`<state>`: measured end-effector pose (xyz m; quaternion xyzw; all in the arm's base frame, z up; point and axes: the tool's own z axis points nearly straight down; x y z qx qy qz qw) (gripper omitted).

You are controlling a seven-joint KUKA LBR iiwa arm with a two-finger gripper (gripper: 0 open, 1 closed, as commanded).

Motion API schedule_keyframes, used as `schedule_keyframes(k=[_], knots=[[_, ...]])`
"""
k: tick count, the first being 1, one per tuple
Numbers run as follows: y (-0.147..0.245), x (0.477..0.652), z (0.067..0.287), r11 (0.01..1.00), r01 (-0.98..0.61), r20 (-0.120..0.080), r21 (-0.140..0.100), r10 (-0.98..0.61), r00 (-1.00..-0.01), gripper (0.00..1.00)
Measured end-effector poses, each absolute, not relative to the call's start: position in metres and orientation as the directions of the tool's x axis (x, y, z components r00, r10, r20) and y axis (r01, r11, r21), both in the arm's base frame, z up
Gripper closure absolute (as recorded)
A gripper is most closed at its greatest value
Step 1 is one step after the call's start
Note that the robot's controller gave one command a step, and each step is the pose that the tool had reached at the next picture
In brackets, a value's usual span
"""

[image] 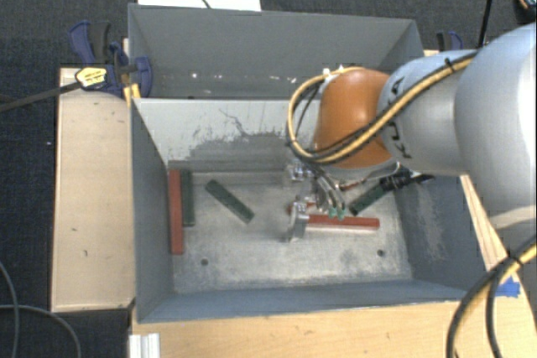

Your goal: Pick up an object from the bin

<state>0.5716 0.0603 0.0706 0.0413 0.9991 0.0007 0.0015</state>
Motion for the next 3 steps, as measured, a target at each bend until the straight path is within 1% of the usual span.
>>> schedule_keyframes(k=[1,2,3], knots=[[0.002,0.552,0.070,0.998,-0.058,0.000,-0.002,-0.058,-0.998,0.00],[0.005,0.552,0.071,0.998,-0.056,-0.002,0.001,-0.056,-0.998,1.00],[-0.008,0.564,0.162,0.999,-0.048,-0.011,-0.001,-0.048,-0.999,1.00]])
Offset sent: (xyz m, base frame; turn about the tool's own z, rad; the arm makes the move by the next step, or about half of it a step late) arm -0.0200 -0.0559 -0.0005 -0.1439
